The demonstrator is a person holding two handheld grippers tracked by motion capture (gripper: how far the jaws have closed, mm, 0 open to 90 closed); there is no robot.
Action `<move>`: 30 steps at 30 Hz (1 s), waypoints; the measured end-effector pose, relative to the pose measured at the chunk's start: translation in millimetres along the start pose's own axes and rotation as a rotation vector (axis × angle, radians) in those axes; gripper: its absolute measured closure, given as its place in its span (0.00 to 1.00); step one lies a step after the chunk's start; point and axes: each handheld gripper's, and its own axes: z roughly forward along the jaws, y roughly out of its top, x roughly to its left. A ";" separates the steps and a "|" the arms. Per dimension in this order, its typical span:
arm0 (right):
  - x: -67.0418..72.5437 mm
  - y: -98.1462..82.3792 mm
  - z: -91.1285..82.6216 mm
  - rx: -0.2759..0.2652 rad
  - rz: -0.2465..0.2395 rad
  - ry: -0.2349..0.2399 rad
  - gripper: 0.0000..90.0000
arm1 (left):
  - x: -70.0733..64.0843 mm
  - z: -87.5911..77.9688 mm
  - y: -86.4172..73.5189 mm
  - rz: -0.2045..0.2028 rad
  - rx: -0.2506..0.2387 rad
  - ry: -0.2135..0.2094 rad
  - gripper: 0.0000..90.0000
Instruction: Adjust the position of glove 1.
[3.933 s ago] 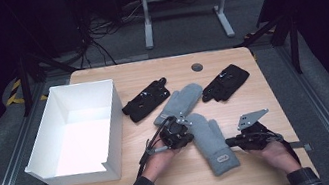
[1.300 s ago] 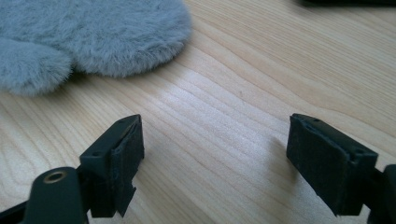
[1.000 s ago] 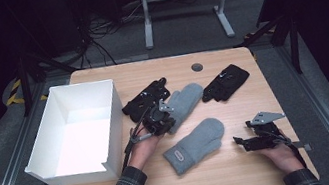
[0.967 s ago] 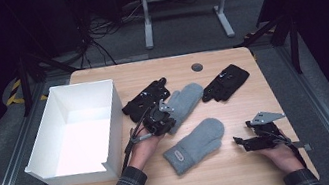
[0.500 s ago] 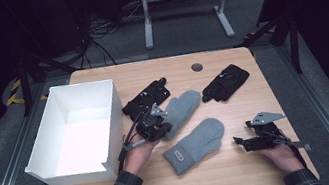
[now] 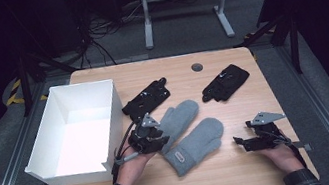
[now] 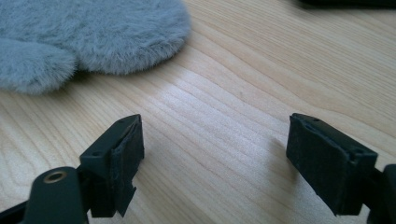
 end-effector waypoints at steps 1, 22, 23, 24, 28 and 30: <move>-0.1 0.0 0.0 0.000 0.000 0.000 0.22 | 2.3 0.5 3.3 -0.007 -0.009 0.003 0.66; -0.2 0.5 0.5 -0.001 -0.006 0.009 0.22 | 56.2 52.8 24.2 -0.103 0.053 0.006 0.66; -0.1 0.5 0.6 -0.001 -0.007 0.009 0.22 | 56.6 54.8 23.5 -0.104 0.060 0.004 0.66; -0.1 0.5 0.6 -0.002 -0.007 0.009 0.22 | 56.6 57.5 22.4 -0.104 0.070 0.002 0.66; 0.0 0.5 0.6 -0.002 -0.007 0.008 0.22 | 56.4 63.0 19.2 -0.103 0.087 -0.003 0.67; 0.0 0.6 0.7 -0.002 -0.008 0.009 0.22 | 55.6 66.1 17.3 -0.096 0.084 -0.012 0.71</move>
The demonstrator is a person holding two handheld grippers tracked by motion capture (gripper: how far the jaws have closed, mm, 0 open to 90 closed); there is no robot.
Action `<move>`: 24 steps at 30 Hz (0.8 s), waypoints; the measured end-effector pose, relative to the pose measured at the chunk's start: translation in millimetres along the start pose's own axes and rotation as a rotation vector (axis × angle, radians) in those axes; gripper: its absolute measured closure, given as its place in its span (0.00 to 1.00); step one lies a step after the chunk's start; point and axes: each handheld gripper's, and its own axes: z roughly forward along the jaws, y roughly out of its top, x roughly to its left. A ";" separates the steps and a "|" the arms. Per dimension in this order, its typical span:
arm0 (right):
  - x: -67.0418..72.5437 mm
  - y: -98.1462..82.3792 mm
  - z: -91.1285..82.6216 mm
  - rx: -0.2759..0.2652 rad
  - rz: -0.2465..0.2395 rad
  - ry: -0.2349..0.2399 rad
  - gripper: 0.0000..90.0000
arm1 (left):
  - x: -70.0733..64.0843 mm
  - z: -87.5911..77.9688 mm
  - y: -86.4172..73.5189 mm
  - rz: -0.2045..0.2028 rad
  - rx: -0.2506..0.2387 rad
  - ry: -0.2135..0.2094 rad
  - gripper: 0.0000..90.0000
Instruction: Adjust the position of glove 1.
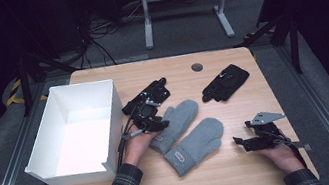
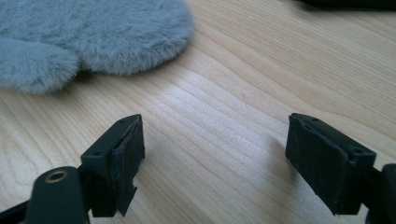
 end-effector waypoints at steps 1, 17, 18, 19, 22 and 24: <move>0.0 0.0 0.0 0.000 0.000 0.000 0.22 | -0.4 0.7 -0.4 0.001 -0.003 -0.001 0.73; 0.3 0.2 0.3 0.002 -0.002 0.006 0.21 | -14.1 -20.6 9.9 0.066 -0.073 -0.060 0.93; 0.2 0.2 0.3 0.003 -0.003 0.007 0.21 | -15.3 -22.7 11.0 0.069 -0.082 -0.068 0.93; 0.3 0.2 0.3 0.003 -0.003 0.007 0.21 | -16.6 -25.0 12.2 0.074 -0.087 -0.070 0.93; 0.3 0.2 0.3 0.003 -0.003 0.007 0.21 | -19.0 -30.7 14.4 0.077 -0.097 -0.076 0.93; 0.3 0.3 0.4 0.004 -0.003 0.007 0.20 | -23.5 -38.2 16.5 0.085 -0.130 -0.079 0.93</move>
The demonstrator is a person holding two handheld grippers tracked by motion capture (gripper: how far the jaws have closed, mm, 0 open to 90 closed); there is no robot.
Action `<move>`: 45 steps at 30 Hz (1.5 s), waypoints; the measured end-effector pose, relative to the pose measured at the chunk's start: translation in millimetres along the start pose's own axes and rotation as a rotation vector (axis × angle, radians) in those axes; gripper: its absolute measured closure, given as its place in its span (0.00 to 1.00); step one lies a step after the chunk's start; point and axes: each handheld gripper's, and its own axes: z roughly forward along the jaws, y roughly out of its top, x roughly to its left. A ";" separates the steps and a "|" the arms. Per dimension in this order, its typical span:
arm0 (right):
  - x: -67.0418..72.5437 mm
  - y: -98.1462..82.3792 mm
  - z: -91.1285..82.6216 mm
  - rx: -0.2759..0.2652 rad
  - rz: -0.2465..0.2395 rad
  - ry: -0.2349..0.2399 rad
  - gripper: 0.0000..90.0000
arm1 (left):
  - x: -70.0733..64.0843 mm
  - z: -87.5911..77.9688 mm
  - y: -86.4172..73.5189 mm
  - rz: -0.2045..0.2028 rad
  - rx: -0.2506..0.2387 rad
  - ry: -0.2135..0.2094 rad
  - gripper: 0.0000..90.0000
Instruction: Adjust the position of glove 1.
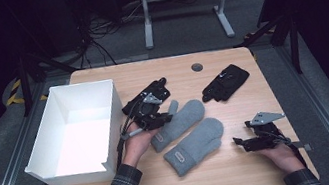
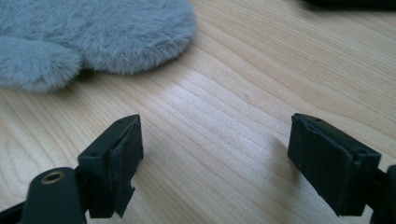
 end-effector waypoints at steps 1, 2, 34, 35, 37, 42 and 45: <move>0.0 0.0 0.1 0.000 0.000 0.000 0.20 | -1.6 -1.9 1.3 0.004 -0.006 0.003 0.93; 0.0 0.0 0.1 0.000 0.000 0.000 0.20 | -2.7 -3.4 2.2 0.008 -0.008 0.005 0.93; 96.0 42.3 15.8 0.028 -0.209 0.409 1.00 | -42.6 -12.7 10.8 0.034 0.027 0.066 0.93; 97.5 43.5 18.9 0.029 -0.213 0.411 1.00 | -43.5 -12.4 11.0 0.036 0.028 0.066 0.93; 100.0 45.2 23.0 0.034 -0.218 0.409 1.00 | -45.0 -11.4 11.3 0.045 0.034 0.064 0.93; 101.3 47.9 29.8 0.040 -0.222 0.404 1.00 | -50.5 -8.4 11.7 0.052 0.042 0.050 0.93; 100.0 48.8 31.7 0.042 -0.220 0.396 1.00 | -55.1 -8.5 12.7 0.059 0.045 0.037 0.93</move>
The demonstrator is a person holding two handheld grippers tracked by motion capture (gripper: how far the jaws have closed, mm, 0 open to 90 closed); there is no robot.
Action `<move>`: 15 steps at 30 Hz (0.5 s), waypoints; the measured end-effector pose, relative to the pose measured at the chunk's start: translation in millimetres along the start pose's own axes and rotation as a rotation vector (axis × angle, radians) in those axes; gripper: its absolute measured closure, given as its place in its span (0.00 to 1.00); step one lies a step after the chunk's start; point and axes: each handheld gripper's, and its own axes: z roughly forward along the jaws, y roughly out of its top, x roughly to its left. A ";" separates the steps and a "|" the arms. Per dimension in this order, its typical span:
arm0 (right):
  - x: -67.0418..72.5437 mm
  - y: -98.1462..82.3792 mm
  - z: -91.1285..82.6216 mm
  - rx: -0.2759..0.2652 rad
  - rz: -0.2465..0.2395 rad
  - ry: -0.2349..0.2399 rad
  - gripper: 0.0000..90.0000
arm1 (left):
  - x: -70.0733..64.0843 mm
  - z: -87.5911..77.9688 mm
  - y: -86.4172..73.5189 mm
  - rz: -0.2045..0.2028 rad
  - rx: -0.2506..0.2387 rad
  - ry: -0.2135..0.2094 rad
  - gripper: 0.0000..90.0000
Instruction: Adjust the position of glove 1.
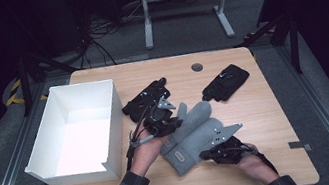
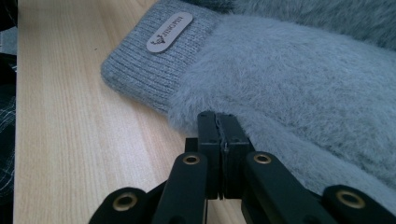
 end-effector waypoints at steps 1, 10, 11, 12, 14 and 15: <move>-0.4 0.3 0.4 -0.001 0.000 -0.002 1.00 | -1.6 -0.3 0.4 0.002 0.000 -0.005 0.93; -8.4 3.1 4.6 -0.015 0.024 -0.011 1.00 | -16.1 -0.4 5.0 0.017 0.006 -0.019 0.93; -9.0 3.5 5.1 -0.017 0.028 -0.010 1.00 | -17.5 -0.4 5.6 0.018 0.011 -0.019 0.93; -9.4 3.9 5.8 -0.018 0.029 -0.009 1.00 | -19.0 0.3 6.0 0.020 0.010 -0.016 0.93; -9.8 6.0 6.7 -0.015 0.021 -0.016 1.00 | -21.5 1.8 6.7 0.018 0.012 -0.021 0.93; -9.9 6.9 7.3 -0.016 0.023 -0.018 1.00 | -22.8 2.2 7.2 0.018 0.017 -0.025 0.93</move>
